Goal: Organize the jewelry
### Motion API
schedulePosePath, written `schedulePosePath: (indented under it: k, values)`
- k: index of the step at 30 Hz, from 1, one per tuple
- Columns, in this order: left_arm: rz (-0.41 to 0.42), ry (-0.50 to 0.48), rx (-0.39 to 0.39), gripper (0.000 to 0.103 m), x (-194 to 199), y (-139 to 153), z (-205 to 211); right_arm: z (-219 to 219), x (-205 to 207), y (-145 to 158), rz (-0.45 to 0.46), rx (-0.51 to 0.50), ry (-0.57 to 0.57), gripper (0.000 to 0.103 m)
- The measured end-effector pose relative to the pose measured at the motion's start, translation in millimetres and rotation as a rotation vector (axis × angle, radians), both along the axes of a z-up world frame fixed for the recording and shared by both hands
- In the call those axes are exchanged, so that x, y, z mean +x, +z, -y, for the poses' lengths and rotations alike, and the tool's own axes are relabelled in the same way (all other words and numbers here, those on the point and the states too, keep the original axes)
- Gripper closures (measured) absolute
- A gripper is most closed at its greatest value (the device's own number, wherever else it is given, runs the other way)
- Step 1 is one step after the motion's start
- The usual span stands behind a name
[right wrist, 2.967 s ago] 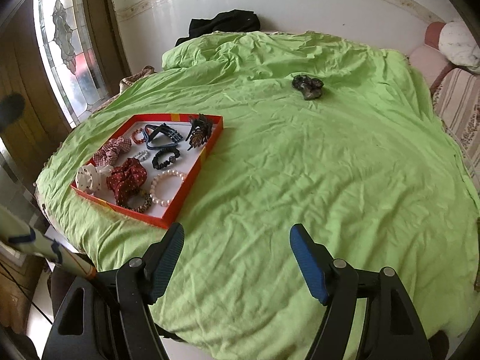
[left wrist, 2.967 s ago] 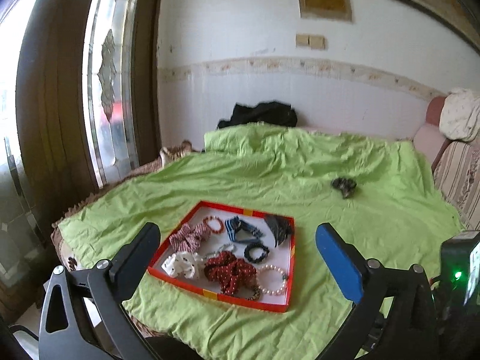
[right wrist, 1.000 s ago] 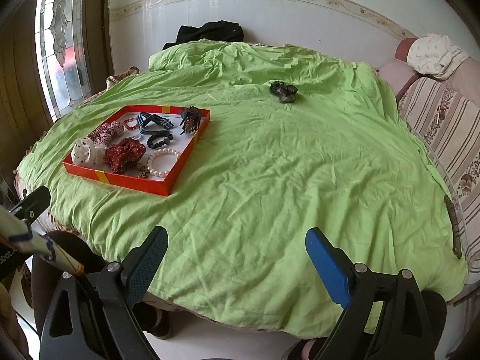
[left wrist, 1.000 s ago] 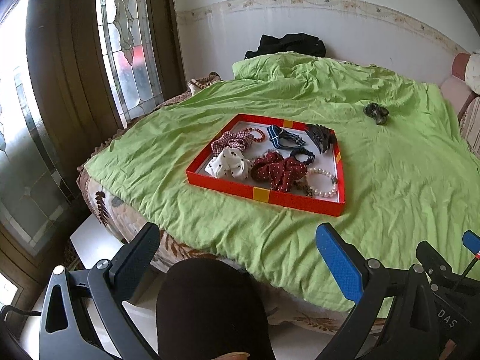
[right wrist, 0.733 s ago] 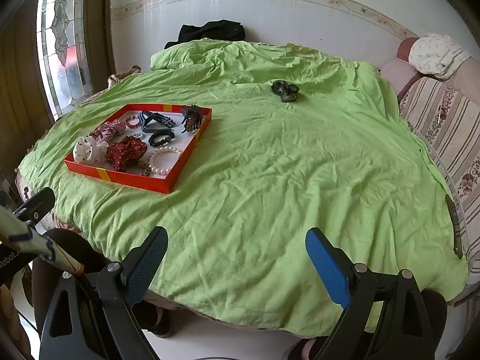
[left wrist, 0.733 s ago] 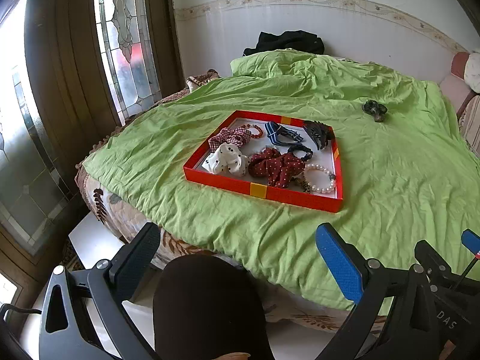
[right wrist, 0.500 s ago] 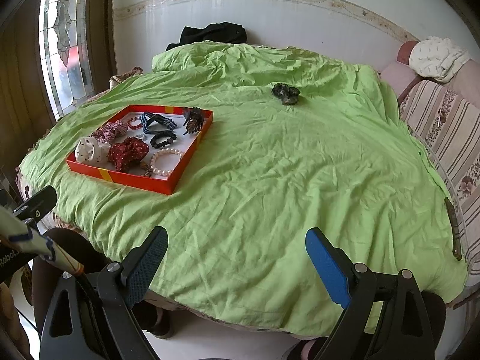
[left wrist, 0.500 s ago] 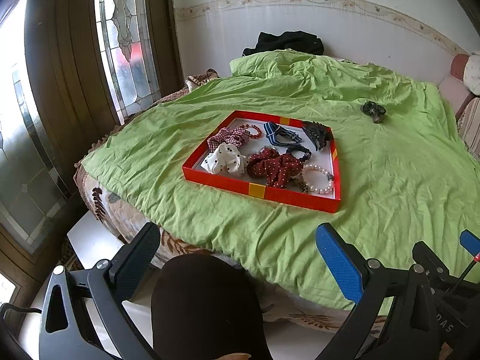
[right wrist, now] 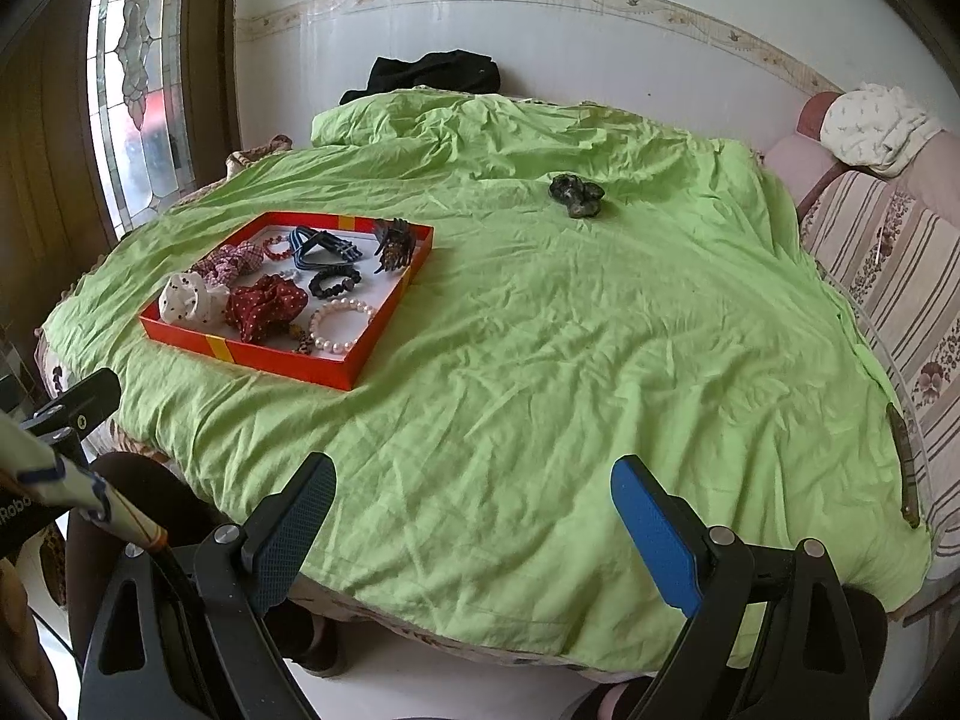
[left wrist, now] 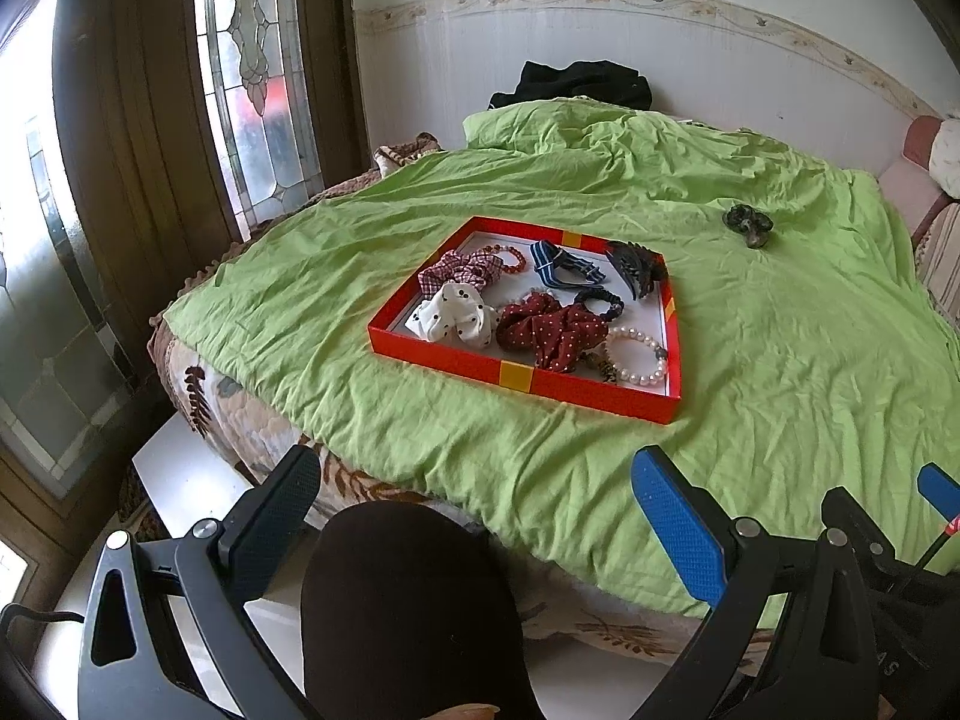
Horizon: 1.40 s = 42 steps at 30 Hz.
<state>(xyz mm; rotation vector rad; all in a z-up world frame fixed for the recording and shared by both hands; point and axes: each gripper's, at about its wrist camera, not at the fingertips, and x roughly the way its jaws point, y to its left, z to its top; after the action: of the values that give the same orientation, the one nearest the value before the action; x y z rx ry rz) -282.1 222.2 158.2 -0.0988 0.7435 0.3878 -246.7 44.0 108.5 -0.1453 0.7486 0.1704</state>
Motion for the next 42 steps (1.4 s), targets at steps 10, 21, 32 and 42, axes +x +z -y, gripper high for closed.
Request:
schedulePosePath:
  k: [10, 21, 32, 42]
  values:
    - [-0.01, 0.008, -0.027, 0.0, -3.7, -1.6, -2.4, -2.9, -2.2, 1.4, -0.001, -0.009, 0.011, 0.008]
    - [-0.016, 0.009, -0.035, 0.0, -3.6, -2.4, -3.9, -9.9, -3.2, -0.9, -0.003, -0.022, 0.032, 0.007]
    - [-0.015, 0.068, -0.045, 0.0, -3.9, -2.6, -23.7, -26.9, 12.2, 3.4, -0.016, -0.03, 0.06, 0.007]
    - [-0.05, 0.092, -0.049, 0.0, 1.8, -10.9, -34.0, -44.3, 11.7, -2.8, -0.029, -0.063, 0.113, 0.007]
